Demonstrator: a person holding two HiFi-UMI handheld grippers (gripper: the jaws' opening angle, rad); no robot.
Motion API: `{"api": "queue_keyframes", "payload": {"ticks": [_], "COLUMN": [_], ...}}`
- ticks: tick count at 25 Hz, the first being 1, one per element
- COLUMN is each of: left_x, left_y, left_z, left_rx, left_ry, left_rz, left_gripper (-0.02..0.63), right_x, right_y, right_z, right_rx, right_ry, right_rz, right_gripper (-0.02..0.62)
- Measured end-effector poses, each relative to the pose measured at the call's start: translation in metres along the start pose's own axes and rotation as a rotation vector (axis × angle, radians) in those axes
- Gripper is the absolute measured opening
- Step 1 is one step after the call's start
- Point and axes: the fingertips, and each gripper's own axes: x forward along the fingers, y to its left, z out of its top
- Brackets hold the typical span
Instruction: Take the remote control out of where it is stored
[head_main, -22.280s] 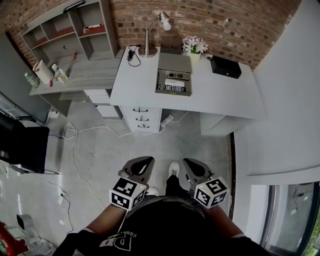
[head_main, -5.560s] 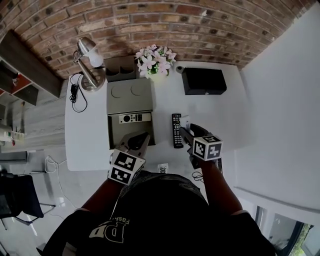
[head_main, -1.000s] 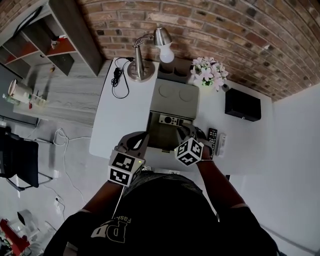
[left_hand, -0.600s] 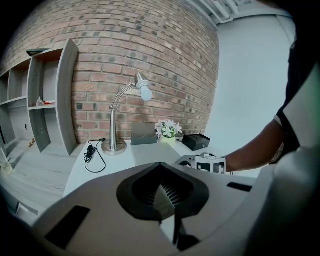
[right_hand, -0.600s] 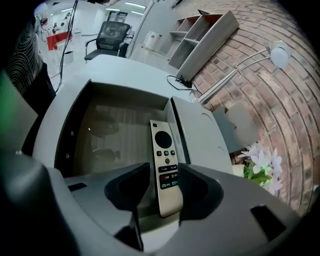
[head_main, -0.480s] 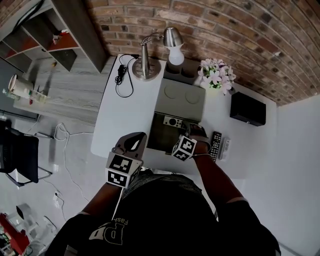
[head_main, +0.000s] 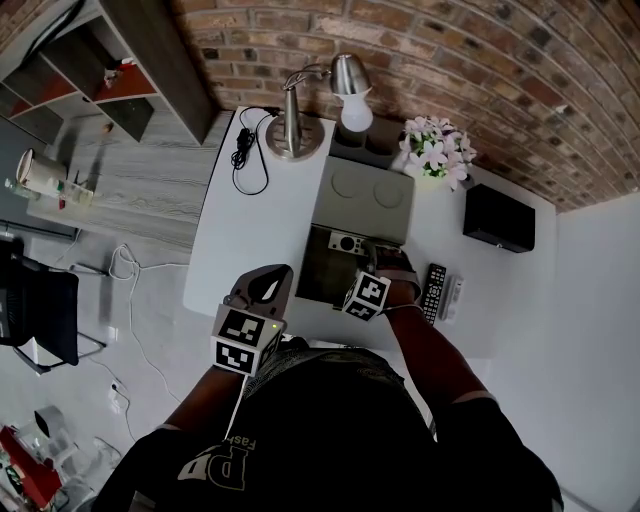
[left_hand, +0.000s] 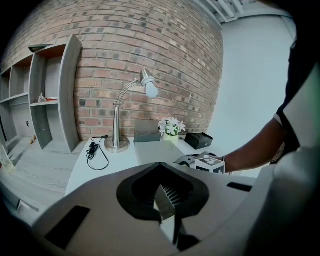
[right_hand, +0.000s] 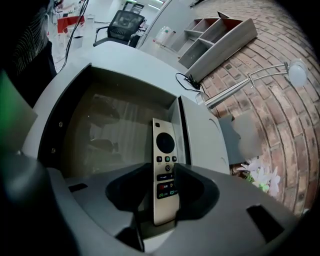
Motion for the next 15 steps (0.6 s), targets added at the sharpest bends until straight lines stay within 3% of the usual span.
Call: {"api": "queue_keyframes", "payload": {"ticks": [4,8,15], "left_x": [0.001,0.0,0.001], "left_y": [-0.004,-0.004,-0.011], "left_z": [0.002,0.001,0.002], "left_rx": [0.004,0.002,0.006], "left_ry": [-0.004,-0.008,-0.015], "left_rz": [-0.01,-0.012,-0.023], "left_gripper": [0.006,0.008,0.008], "right_x": [-0.004,-0.015,-0.031], "right_y": [-0.005,-0.002,0.001], "right_z": [0.002,0.005,0.004], "right_rx": [0.031,0.147,0.25], "right_ry": [0.003,-0.042,-0.086], "right_rz": [0.048,0.096,0.097], "right_gripper": [0.144,0.115,0.091]}}
